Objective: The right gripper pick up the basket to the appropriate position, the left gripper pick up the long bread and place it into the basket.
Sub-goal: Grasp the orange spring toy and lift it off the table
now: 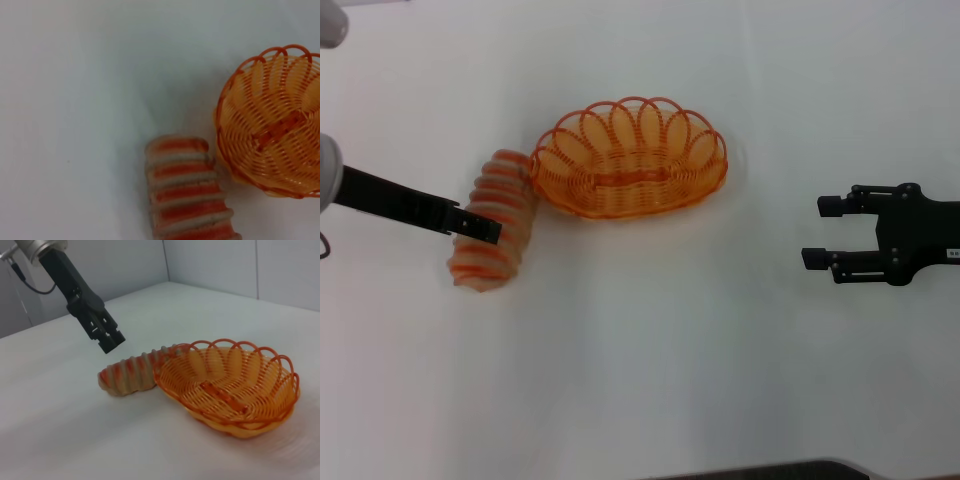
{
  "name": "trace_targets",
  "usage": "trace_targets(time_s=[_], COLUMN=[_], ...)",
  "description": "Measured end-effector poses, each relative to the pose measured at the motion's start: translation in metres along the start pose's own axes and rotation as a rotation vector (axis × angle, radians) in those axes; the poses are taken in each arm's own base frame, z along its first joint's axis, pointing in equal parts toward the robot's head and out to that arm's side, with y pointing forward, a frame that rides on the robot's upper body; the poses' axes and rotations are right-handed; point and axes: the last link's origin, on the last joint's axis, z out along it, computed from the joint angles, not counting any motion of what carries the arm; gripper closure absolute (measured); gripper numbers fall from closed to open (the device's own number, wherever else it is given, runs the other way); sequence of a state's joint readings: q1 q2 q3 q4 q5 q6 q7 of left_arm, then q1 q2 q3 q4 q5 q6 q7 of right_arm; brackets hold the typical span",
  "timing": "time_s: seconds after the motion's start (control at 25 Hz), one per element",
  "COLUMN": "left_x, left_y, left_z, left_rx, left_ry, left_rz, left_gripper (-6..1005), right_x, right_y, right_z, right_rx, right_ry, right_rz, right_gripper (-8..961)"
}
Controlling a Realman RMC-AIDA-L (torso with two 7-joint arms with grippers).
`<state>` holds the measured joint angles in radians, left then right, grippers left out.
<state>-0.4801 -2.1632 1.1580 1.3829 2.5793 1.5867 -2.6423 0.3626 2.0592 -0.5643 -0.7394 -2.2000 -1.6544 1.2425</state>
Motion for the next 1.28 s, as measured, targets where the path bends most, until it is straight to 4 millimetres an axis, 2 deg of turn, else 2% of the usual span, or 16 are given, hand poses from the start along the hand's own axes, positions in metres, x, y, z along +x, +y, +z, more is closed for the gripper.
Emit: trace_targets(time_s=[0.56,1.0,1.28], left_x=[0.008,0.007,0.007], left_y=[0.01,0.013,0.015], left_z=[0.013,0.03,0.033], left_rx=[0.066,0.063,0.068], left_ry=[-0.027,-0.054,-0.057], left_rz=[-0.005,0.001,0.02], left_gripper=[177,212,234], right_x=[-0.002,-0.002,-0.005], right_y=[-0.001,-0.002,-0.003], right_z=[0.003,0.003,0.004], right_rx=[0.004,0.003,0.001], right_ry=[-0.003,0.002,0.001], right_rz=[-0.002,0.006,0.003], right_gripper=[166,168,167])
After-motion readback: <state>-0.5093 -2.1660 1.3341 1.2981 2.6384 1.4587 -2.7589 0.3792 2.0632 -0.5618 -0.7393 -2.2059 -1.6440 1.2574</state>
